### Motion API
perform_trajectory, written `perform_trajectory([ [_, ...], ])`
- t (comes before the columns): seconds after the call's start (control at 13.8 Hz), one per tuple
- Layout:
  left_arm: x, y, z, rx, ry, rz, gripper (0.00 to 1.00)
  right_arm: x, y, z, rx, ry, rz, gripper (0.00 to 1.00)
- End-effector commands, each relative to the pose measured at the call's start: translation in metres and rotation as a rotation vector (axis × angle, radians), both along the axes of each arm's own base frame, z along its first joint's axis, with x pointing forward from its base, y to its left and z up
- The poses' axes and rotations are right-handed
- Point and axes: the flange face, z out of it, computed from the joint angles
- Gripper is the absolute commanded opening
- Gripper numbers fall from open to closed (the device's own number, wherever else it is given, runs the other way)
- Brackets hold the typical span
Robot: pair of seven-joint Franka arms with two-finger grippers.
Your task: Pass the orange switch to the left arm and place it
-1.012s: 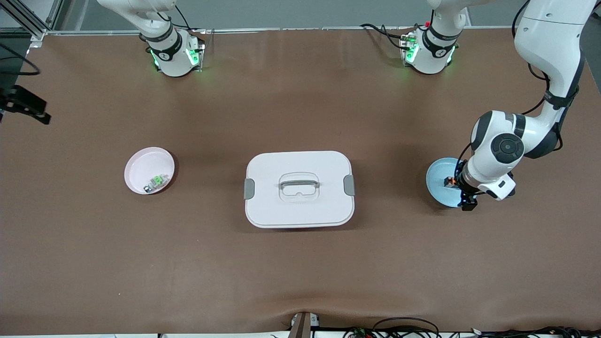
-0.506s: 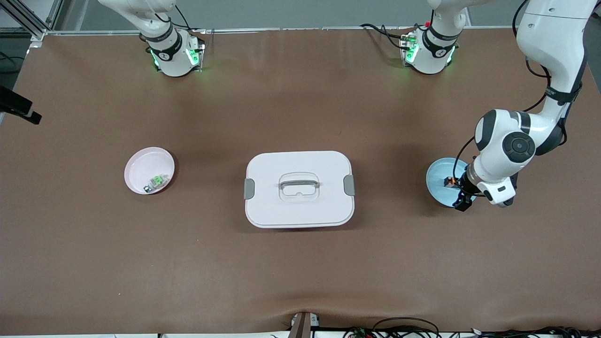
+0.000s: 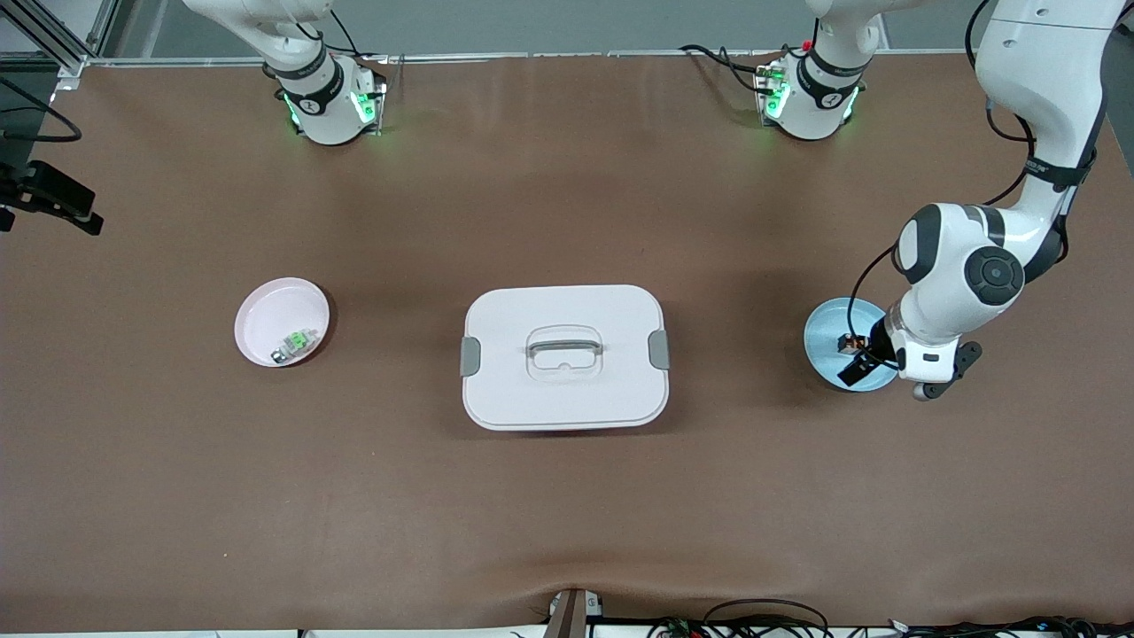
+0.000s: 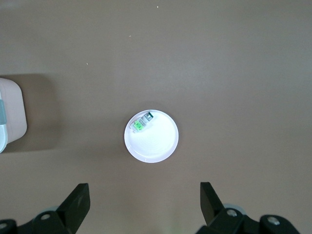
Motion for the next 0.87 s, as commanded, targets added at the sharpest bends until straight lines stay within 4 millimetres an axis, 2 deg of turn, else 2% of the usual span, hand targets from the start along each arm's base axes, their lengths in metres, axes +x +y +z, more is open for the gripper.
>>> perform_trajectory([
  [0.0,-0.006,0.0,0.011,-0.017,-0.004,-0.161,1.0,-0.005,-0.008,0.005,-0.008,-0.005,-0.022,1.0],
  [0.07,-0.005,0.0,0.015,-0.023,-0.014,-0.218,1.0,-0.006,-0.025,0.004,0.079,-0.004,-0.053,1.0],
  [0.14,-0.005,0.001,0.019,-0.028,-0.023,-0.288,1.0,-0.011,-0.063,0.002,0.215,-0.008,-0.113,1.0],
  [0.22,-0.004,0.002,0.021,-0.04,-0.032,-0.353,1.0,-0.013,-0.071,0.003,0.249,-0.012,-0.103,1.0],
  [0.36,-0.003,0.0,0.033,-0.048,-0.056,-0.415,1.0,-0.013,-0.066,0.004,0.222,-0.012,-0.086,1.0],
  [0.43,-0.003,-0.004,0.038,-0.045,-0.063,-0.423,1.0,-0.01,-0.046,0.004,0.179,-0.006,-0.055,1.0],
  [0.51,-0.003,-0.004,0.044,-0.043,-0.062,-0.413,1.0,-0.007,-0.015,0.004,0.06,0.003,-0.016,1.0],
  [0.58,-0.003,-0.004,0.049,-0.045,-0.053,-0.412,1.0,-0.006,-0.008,0.004,0.017,0.002,-0.028,1.0],
  [0.8,0.003,0.001,0.078,-0.044,-0.018,-0.424,1.0,-0.006,-0.01,0.004,0.023,0.0,-0.032,1.0],
])
